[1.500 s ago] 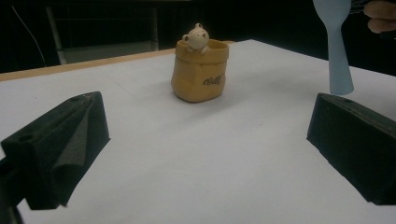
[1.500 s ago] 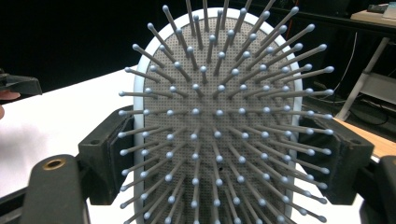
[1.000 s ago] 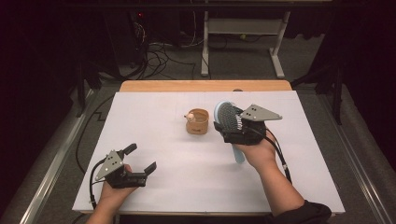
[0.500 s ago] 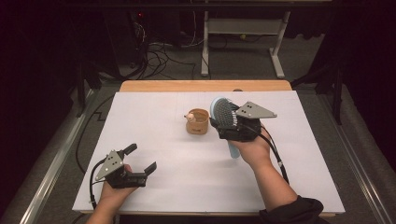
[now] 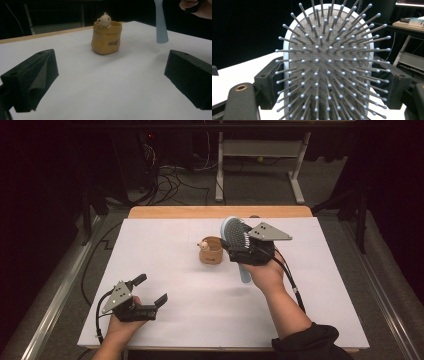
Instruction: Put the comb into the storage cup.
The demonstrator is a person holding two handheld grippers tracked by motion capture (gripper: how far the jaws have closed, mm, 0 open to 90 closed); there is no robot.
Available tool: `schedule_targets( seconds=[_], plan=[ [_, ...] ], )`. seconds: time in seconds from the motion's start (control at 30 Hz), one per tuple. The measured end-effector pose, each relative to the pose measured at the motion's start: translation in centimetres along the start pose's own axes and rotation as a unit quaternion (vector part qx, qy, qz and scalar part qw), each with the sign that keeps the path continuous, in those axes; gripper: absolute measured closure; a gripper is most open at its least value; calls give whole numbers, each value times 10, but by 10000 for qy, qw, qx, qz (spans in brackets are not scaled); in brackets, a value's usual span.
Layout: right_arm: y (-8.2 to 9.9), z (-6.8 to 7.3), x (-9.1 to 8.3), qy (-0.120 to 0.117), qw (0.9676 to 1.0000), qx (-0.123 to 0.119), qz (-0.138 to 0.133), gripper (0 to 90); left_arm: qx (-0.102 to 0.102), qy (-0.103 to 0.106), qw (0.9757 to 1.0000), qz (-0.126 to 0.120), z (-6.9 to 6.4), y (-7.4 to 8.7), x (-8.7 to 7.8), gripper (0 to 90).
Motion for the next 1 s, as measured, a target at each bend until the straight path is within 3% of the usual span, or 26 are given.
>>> schedule_targets(
  seconds=[0.17,0.2,0.27,0.37,0.43,0.53,1.0],
  plan=[
    [-3,0,7,7,10000,5,-42,209,18,2,10000,4,1,0,0,1],
    [-4,1,9,-3,10000,15,-31,209,-93,-46,9999,-7,0,1,0,1],
    [-5,1,12,4,10000,8,-34,209,-99,-36,9999,5,-1,1,0,1],
    [-6,1,17,-3,10000,36,-55,209,-7,-7,10000,17,0,1,0,1],
    [-8,2,19,-3,9999,51,-102,209,-123,-45,9999,7,-1,1,-1,1],
    [-10,2,22,16,9998,74,-161,209,-32,-13,10000,20,0,1,-1,1],
    [-24,-2,33,87,9994,144,-294,209,-92,-33,10000,-17,0,-1,-1,1]
  ],
)
Point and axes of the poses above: each handheld gripper's, and its own axes: x roughly forward along the jaws, y roughly out of its underside, z roughly to its left, the point moved 5 cm from there along x, roughly forward along the jaws, and after that the axes turned 4 degrees about y, right-handed, at the moved point
